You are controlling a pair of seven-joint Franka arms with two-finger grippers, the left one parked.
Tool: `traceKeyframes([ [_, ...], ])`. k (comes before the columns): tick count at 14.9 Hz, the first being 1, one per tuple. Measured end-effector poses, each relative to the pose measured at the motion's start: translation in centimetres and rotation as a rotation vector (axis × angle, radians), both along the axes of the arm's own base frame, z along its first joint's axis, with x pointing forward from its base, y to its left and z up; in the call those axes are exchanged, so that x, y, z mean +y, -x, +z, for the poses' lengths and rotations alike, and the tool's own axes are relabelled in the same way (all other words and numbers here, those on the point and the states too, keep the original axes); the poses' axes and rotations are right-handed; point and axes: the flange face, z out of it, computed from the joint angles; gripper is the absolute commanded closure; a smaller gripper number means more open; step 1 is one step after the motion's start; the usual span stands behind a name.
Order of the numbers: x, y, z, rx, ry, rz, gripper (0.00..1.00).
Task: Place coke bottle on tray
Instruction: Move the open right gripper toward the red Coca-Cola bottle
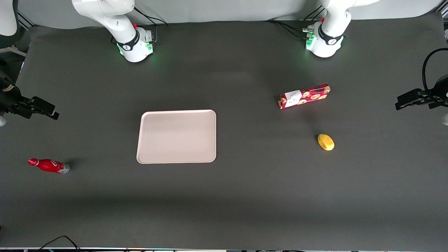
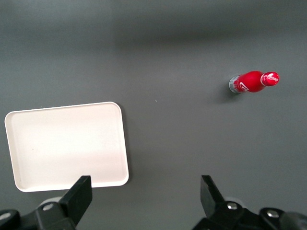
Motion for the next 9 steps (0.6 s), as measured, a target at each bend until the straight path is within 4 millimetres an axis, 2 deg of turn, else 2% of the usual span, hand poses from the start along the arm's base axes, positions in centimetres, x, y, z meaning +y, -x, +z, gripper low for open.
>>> traceKeyframes([
  [9,-1.1,-0.1,-0.5,0.008,-0.010,-0.022,0.00],
])
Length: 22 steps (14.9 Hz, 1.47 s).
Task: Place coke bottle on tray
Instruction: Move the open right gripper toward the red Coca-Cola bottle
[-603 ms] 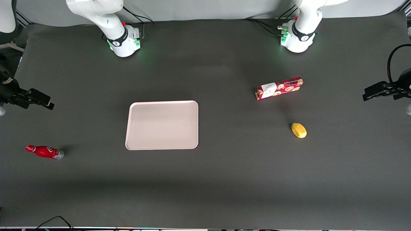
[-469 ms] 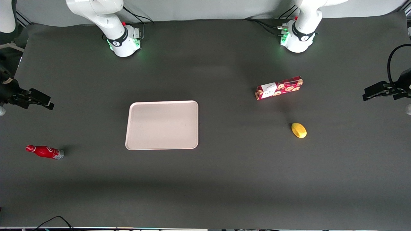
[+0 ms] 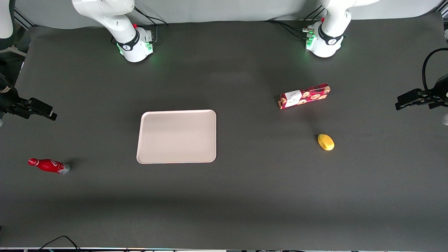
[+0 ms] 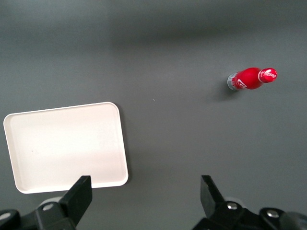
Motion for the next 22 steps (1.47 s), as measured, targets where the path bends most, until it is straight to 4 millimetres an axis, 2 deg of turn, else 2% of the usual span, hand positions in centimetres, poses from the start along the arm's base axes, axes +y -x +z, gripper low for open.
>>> traceKeyframes([
  [14,2.0,-0.2,-0.1,0.004,0.008,0.038,0.00],
  [19,1.0,0.2,-1.5,0.047,0.078,0.040,0.00],
  [20,0.5,0.4,-2.0,0.059,0.102,0.039,0.00],
  [22,-1.8,0.7,-3.0,0.071,0.139,0.029,0.00],
])
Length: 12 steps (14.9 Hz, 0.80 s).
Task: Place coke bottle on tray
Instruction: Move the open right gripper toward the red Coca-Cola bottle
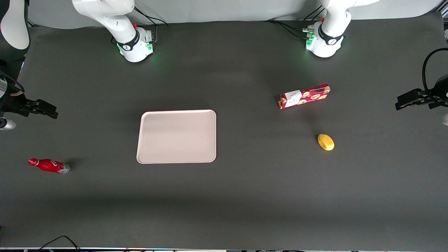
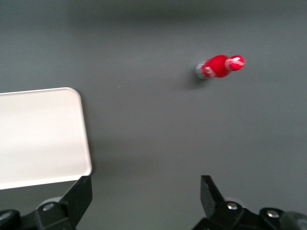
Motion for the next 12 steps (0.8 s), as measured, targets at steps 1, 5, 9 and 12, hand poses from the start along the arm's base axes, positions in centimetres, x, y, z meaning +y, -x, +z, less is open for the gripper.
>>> traceKeyframes([
  [1,-1.6,0.0,-0.6,-0.014,0.009,0.023,0.00],
  [5,-10.7,1.0,-3.9,-0.092,0.034,0.169,0.00],
  [9,-15.3,0.5,-9.2,-0.137,-0.070,0.319,0.00],
  [12,-17.7,-1.8,-14.7,-0.155,-0.129,0.399,0.00],
])
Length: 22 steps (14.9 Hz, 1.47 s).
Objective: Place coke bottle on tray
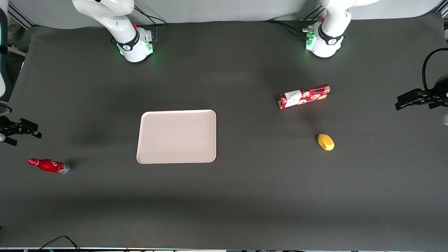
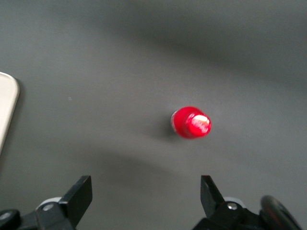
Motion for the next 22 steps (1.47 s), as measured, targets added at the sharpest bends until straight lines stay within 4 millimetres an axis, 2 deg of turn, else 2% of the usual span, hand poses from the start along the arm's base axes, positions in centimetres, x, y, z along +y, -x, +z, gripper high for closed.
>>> traceKeyframes([
  [2,-0.7,-1.4,-1.7,0.010,0.016,0.022,0.00],
  [4,-1.3,-2.4,-2.2,0.014,0.033,0.037,0.00],
  [10,-4.5,-3.4,-4.9,0.043,0.065,0.061,0.00],
  [14,-4.2,-4.7,-7.4,0.071,0.068,0.077,0.00],
  [20,-3.1,-6.6,-9.4,0.098,0.064,0.105,0.00],
  [21,-3.0,-6.9,-9.5,0.100,0.064,0.109,0.02],
  [22,-2.9,-7.1,-9.5,0.101,0.065,0.112,0.09],
])
